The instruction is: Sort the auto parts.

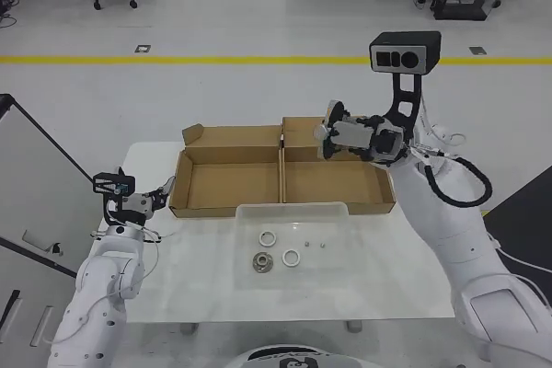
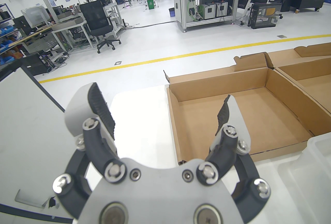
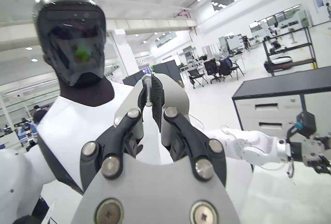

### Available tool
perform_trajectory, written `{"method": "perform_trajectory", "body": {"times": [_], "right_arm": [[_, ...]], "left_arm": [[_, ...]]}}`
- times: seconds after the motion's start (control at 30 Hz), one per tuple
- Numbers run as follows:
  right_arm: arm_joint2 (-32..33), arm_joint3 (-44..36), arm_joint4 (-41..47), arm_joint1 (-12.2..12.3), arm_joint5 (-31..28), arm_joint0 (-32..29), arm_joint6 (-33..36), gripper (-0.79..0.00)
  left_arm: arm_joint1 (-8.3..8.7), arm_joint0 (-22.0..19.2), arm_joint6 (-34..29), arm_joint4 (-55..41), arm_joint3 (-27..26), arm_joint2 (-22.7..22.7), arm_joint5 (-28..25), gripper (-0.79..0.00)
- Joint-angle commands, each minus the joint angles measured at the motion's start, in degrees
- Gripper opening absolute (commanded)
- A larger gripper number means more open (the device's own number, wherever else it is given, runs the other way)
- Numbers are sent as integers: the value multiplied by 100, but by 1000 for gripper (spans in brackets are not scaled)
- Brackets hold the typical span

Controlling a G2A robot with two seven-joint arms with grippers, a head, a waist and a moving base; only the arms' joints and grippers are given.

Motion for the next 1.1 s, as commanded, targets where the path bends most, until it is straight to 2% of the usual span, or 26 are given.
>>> {"method": "perform_trajectory", "body": {"times": [0.0, 0.33, 1.07], "right_arm": [[46, -35, 389, -22, 27, -62, 23, -785], [299, -202, 1260, -167, 324, -335, 320, -785], [299, -202, 1260, -167, 324, -335, 320, -785]], "left_arm": [[0, 0, 0, 0, 0, 0, 0, 0], [0, 0, 0, 0, 0, 0, 0, 0], [0, 0, 0, 0, 0, 0, 0, 0]]}}
